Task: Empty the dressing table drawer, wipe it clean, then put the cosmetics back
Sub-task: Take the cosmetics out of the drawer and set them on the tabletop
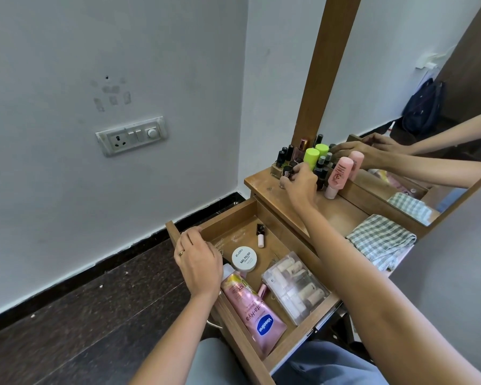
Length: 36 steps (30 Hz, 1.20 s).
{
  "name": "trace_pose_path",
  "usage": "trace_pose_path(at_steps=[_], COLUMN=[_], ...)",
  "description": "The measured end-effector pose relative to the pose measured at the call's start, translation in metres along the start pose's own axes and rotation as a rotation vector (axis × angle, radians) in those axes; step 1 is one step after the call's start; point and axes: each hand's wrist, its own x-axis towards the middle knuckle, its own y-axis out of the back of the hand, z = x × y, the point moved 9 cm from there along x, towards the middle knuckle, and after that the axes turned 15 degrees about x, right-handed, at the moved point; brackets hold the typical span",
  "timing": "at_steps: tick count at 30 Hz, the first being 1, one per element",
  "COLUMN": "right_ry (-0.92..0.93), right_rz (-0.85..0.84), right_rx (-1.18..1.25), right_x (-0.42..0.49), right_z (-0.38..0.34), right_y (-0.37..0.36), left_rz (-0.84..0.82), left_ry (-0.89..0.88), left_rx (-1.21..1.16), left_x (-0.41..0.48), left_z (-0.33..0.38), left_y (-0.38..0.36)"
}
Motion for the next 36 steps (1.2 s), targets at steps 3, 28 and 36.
trace_pose_path(at_steps=[3,28,36], right_ry=[0.104,0.268,0.112], right_rz=[0.063,-0.524,-0.347], right_rx=[-0.022,-0.810,-0.618], right_x=[-0.023,-0.118,-0.025], right_z=[-0.019,-0.018,-0.074], right_y=[0.010,-0.063,0.026], left_rz=[-0.002,-0.022,-0.025], left_ry=[0.016,0.023,0.004], left_rx=[-0.006,0.008,0.016], left_x=[0.001,0.000,0.001], left_z=[-0.001,-0.004,-0.002], left_y=[0.001,-0.004,-0.007])
